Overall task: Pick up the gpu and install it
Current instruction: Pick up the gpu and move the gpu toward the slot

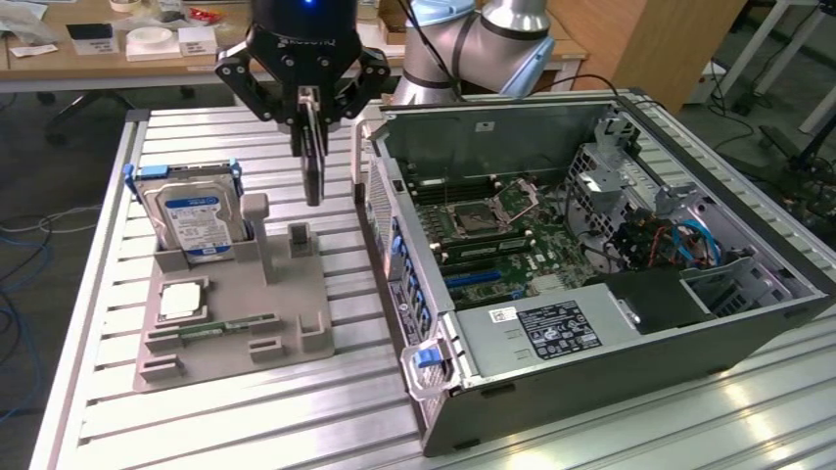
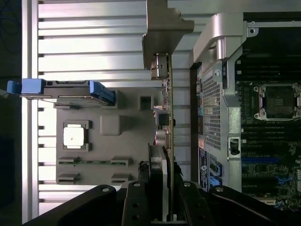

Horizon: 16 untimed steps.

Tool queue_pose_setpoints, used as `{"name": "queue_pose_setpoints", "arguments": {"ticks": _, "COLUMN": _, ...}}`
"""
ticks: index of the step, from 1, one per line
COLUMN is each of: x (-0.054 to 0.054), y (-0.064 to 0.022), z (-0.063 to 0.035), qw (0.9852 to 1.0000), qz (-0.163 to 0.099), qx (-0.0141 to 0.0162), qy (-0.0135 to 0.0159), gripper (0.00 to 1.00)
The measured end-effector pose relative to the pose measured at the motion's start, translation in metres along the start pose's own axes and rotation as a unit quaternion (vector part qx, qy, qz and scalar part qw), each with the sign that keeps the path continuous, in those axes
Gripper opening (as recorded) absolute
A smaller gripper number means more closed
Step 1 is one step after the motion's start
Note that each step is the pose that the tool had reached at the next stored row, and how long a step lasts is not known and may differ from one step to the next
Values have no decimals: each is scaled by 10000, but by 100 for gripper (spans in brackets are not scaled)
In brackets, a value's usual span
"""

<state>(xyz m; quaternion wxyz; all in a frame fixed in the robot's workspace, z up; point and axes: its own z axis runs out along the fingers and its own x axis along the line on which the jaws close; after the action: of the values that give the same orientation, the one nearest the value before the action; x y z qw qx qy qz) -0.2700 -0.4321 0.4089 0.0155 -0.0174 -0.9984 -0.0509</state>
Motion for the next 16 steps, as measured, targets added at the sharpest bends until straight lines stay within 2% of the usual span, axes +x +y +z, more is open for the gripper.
{"name": "queue_pose_setpoints", "arguments": {"ticks": 16, "x": -145, "y": 5, "z": -3, "qw": 10000, "qz": 32, "qx": -2, "qy": -4, "gripper": 28}}
